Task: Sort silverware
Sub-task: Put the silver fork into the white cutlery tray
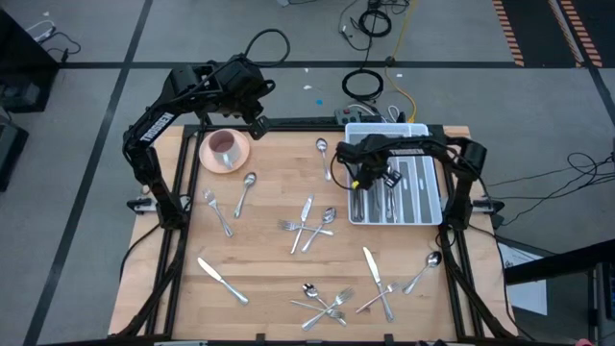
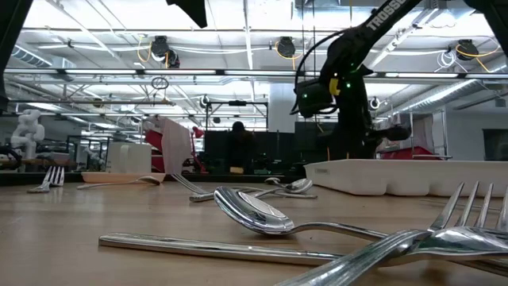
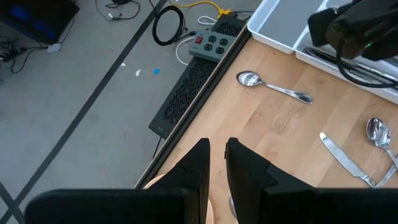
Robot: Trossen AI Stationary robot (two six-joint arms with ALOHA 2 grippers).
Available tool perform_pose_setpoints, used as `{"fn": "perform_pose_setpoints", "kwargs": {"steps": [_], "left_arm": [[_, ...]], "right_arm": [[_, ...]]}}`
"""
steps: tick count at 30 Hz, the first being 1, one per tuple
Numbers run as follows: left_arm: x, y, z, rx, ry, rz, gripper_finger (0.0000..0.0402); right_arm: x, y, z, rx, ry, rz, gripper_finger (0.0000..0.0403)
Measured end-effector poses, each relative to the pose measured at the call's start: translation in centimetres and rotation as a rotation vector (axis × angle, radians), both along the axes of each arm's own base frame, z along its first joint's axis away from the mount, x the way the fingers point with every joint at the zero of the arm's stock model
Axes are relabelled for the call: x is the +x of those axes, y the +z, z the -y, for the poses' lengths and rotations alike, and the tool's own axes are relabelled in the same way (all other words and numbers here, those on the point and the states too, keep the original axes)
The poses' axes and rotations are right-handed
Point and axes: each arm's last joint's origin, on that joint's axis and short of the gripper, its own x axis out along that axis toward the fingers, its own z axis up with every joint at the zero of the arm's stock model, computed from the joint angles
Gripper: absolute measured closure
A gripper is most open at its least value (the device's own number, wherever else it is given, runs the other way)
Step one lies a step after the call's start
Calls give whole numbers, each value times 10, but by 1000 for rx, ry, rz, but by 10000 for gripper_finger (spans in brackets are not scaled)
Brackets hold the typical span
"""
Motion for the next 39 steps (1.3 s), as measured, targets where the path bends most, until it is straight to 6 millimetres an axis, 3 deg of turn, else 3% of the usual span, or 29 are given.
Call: {"fn": "perform_pose_setpoints", "kwargs": {"steps": [8,20,23,29,39], "left_arm": [[0,0,0,6,-15,-13,343],[-1,-1,0,3,-16,-20,343],[-1,-1,0,2,-16,-21,343],[-1,-1,0,3,-16,-21,343],[-1,-1,0,2,-16,-21,343]], "right_arm": [[5,6,4,-61,-42,75,387],[25,43,13,-124,-136,215,255],[24,51,15,-32,-245,258,236],[11,53,30,117,-411,305,233],[5,49,36,165,-369,289,233]]}}
